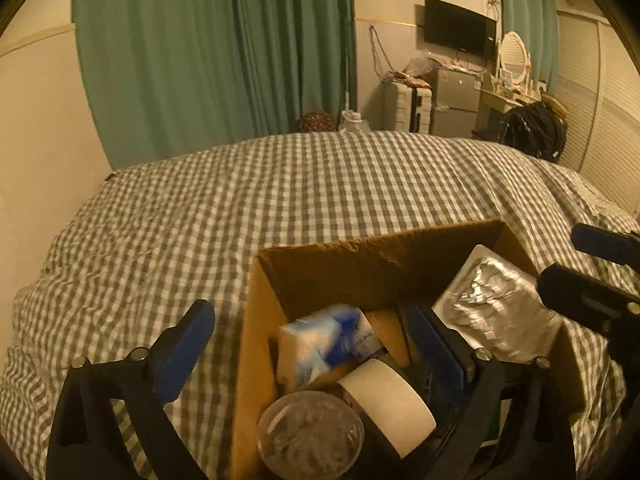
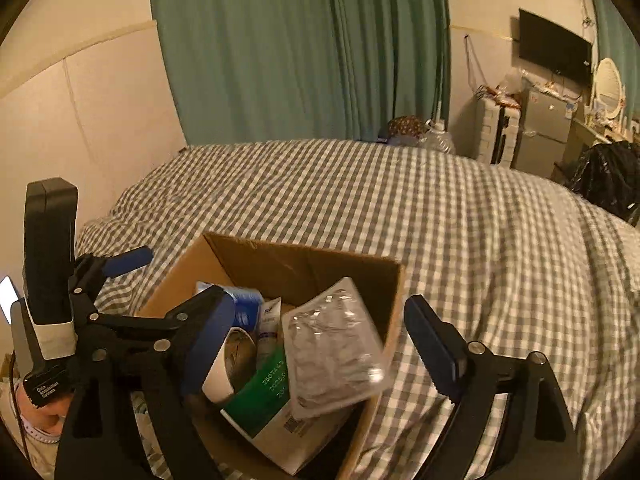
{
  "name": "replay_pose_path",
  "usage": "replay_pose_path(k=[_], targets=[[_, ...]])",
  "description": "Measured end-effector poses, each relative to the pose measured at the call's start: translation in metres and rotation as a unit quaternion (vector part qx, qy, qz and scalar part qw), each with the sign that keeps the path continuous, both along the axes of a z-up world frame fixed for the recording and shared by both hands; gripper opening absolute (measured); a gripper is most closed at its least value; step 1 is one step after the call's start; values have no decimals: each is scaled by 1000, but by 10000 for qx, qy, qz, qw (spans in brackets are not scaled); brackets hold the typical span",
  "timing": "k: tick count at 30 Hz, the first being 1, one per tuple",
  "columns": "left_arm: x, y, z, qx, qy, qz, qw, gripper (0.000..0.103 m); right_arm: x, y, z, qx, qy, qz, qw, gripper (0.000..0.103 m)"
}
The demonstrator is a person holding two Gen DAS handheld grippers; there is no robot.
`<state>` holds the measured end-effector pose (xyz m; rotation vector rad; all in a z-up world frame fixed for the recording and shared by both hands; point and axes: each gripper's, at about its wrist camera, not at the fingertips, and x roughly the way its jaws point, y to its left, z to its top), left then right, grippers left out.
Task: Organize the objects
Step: 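Lower the tissue pack and blister pack into the box and open both tools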
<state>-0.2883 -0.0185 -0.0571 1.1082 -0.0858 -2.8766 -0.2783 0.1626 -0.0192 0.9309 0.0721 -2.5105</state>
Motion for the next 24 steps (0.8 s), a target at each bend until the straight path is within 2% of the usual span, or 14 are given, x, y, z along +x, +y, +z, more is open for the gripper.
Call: replay_pose_path(k=[10, 14, 19, 24], targets=[[64, -12, 69, -51, 622, 170, 9979, 100, 65, 10, 72, 82, 716, -85, 9974, 89], [94, -22, 86, -27, 761, 237, 9968, 100, 96, 6, 88, 121, 886, -6, 9960, 90], [128, -37, 86, -51, 750, 370, 9965, 100, 133, -6, 85, 192, 1022, 71, 9946, 90], [155, -55, 65, -37, 612, 553, 9966, 100, 151, -14, 55, 248, 905, 62, 9956, 90]])
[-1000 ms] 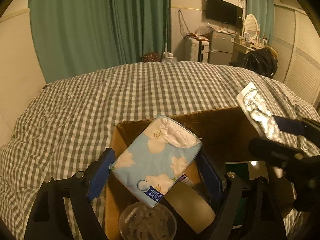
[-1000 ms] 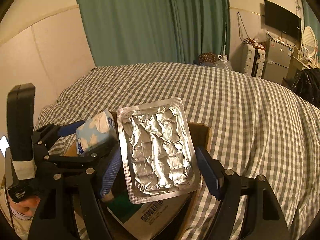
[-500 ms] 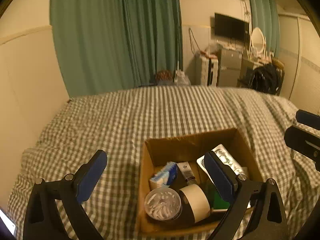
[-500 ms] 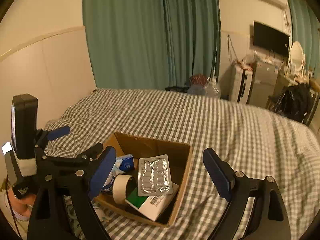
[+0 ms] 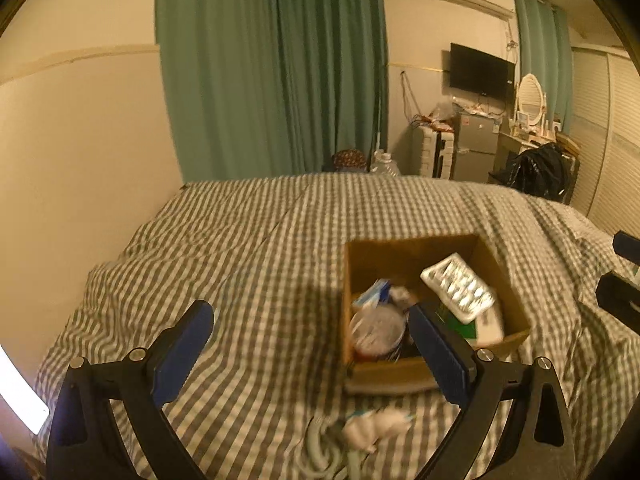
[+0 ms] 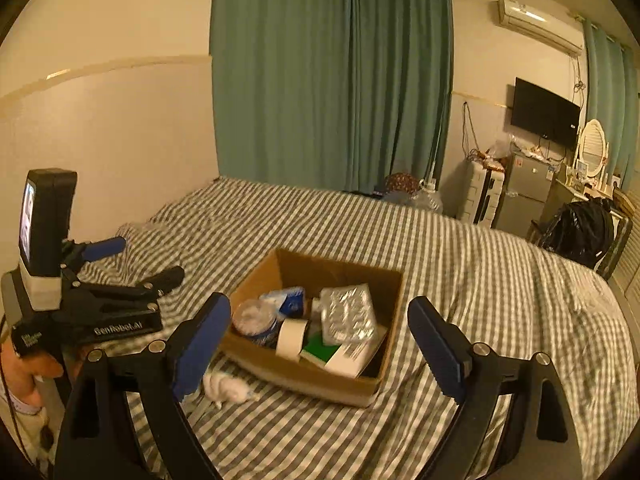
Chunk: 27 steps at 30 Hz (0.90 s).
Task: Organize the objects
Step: 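Lower the tissue pack and blister pack into the box and open both tools, then grasp the blue hanger with the left tool while the right tool grasps the white plush toy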
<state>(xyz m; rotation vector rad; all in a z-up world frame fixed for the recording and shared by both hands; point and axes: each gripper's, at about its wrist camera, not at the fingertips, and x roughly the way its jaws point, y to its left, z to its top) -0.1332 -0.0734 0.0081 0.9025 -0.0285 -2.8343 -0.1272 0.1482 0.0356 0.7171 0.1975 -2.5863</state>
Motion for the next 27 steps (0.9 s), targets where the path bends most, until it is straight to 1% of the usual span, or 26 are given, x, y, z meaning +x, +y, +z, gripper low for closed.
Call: replay_pose_path(k=[3, 5, 9, 10, 13, 15, 18, 19, 21, 22, 26, 27], targets=[[12, -7, -22, -67, -101, 139, 9998, 100, 5, -1, -29, -55, -122, -41, 9999, 90], [18, -9, -44, -48, -249, 227, 9994, 100, 6, -3, -47, -23, -212, -66, 9997, 90], [22, -11, -90, 87, -665, 291, 9973, 101, -4, -7, -85, 109, -571, -52, 9983, 90], [19, -11, -104, 115, -843, 309, 9959, 100, -7, -7, -94, 133, -666, -46, 9977, 90], [17, -8, -133, 269, -1145, 270, 9927, 100, -13, -6, -114, 152, -890, -21, 9959, 90], [18, -1, -146, 244, -1306, 204, 9909, 99, -15, -6, -125, 177, -1016, 11, 9947, 90], [19, 10, -163, 193, -1590, 135, 9870, 80, -17, -5, -136, 172, -1164, 33, 9931, 90], [16, 14, -171, 158, -1746, 120, 9844, 79, -18, -4, -138, 151, -1202, 40, 9926, 90], [13, 19, -180, -24, -1910, 120, 9815, 79, -19, -2, -141, 118, -1234, 19, 9923, 90], [12, 19, -183, -36, -1960, 125, 9805, 79, -20, -2, -141, 99, -1254, 17, 9920, 90], [7, 21, -190, -2, -2032, 162, 9790, 79, -21, 0, -146, 63, -1351, -20, 9908, 90], [7, 22, -191, 12, -2035, 145, 9790, 74, -20, 1, -147, 54, -1364, -25, 9906, 90]])
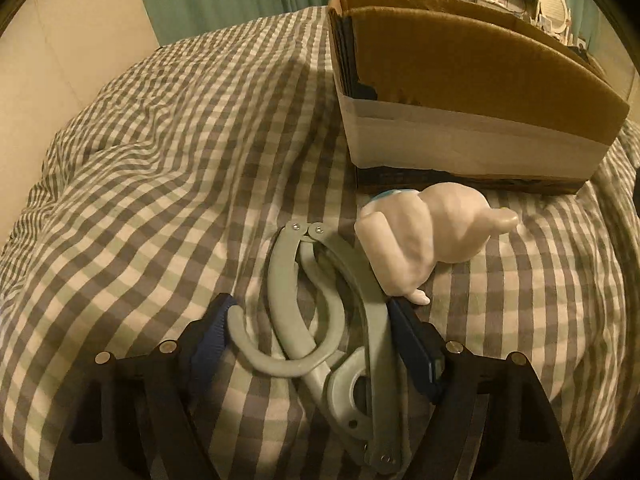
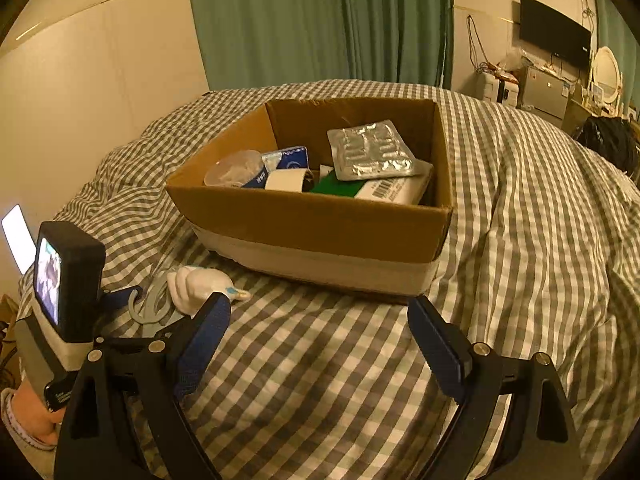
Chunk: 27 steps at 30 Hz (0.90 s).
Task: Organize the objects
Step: 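Grasp the blue hanger with the left tool while the right tool grasps the white plush toy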
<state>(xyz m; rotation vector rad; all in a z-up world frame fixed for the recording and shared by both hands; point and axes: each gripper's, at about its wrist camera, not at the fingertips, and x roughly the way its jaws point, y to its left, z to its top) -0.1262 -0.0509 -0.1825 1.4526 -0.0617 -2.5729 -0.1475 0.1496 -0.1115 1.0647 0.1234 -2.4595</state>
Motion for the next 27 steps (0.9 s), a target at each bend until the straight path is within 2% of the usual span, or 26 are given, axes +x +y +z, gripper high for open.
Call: replay_pose_path(k=[3, 10, 15, 20, 27], targets=[[4, 5, 1, -10, 12, -85, 10000, 66, 4, -1, -1, 45, 15, -9, 10000, 90], [23, 0, 19, 371, 152, -139, 9991, 66, 14, -7, 1, 86, -1, 45, 10000, 90], [38, -17, 47, 515, 534, -34, 9972, 66, 16, -21, -2, 81, -92, 199, 9997, 90], [33, -42, 67, 404, 813, 176, 9957, 66, 15, -47, -12, 98, -194, 507, 9985, 90], [11, -70, 65, 248, 891, 287, 9953, 66, -1, -92, -35, 466, -242, 707, 9961, 92]])
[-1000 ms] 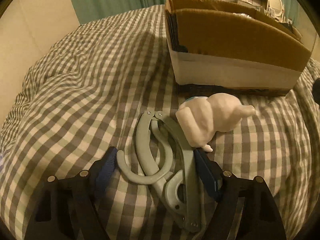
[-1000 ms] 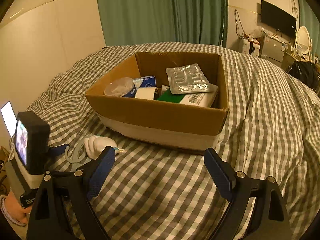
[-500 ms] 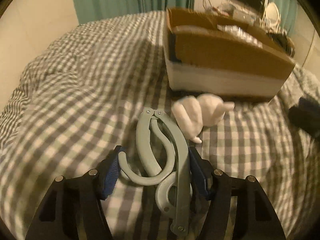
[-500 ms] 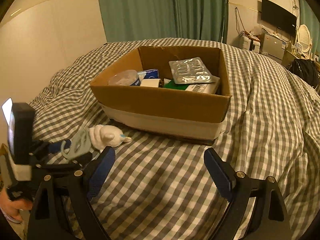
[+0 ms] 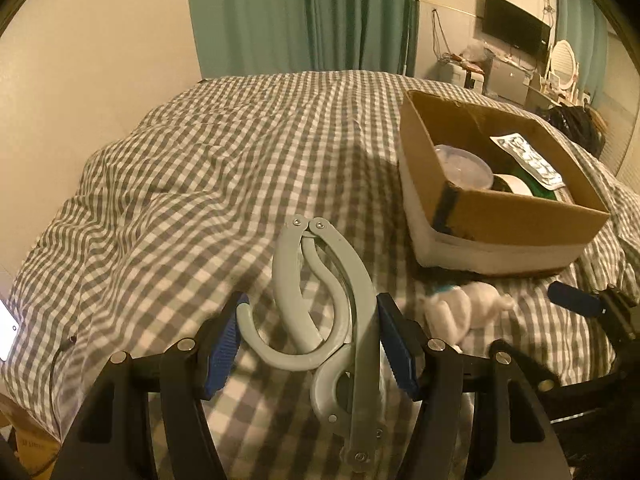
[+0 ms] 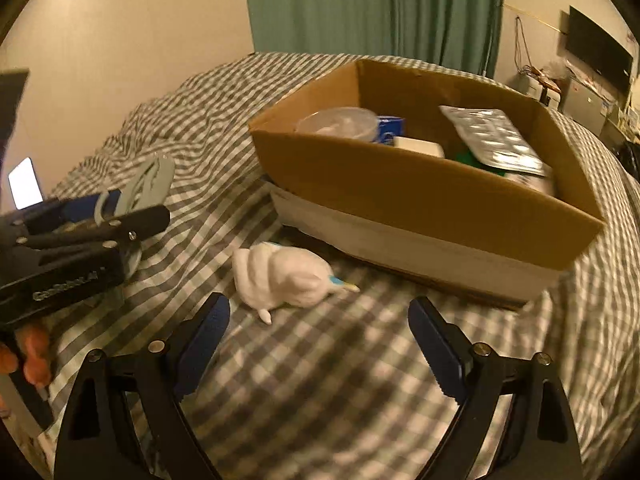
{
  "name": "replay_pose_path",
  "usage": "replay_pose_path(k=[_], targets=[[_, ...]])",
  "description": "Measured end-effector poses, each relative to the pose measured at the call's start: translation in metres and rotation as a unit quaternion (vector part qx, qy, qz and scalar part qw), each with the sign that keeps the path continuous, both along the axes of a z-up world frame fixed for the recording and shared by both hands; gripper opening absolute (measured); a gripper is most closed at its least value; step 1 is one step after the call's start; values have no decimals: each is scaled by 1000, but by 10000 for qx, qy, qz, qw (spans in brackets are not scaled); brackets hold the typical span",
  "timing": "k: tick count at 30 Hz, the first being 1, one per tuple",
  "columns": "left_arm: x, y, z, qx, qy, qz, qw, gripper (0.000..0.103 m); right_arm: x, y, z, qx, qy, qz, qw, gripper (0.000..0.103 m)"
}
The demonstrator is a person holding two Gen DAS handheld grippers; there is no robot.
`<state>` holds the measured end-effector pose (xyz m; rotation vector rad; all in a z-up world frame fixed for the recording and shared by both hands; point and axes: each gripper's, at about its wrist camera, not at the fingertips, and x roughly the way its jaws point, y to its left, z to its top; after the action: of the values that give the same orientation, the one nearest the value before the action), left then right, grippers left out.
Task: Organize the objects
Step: 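Grasp the blue hanger with the left tool while the right tool grasps the white plush toy, then carry the hanger and plush toy into the box and release both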
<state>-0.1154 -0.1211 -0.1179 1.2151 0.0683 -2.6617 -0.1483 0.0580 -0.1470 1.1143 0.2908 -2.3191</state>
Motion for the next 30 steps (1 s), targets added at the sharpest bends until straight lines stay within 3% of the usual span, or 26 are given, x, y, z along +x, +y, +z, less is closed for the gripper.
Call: replay_pose_path(k=[13, 15, 30], targets=[[-2, -8, -6, 147, -60, -52, 9999, 66, -27, -31, -24, 287, -169, 11, 9994, 92], [-2, -8, -6, 133, -74, -42, 9999, 66, -26, -28, -22, 225, -180, 32, 9996, 84], [16, 30, 32, 62, 274, -221, 9994, 66, 20, 31, 48, -181, 460, -176, 9986, 82]])
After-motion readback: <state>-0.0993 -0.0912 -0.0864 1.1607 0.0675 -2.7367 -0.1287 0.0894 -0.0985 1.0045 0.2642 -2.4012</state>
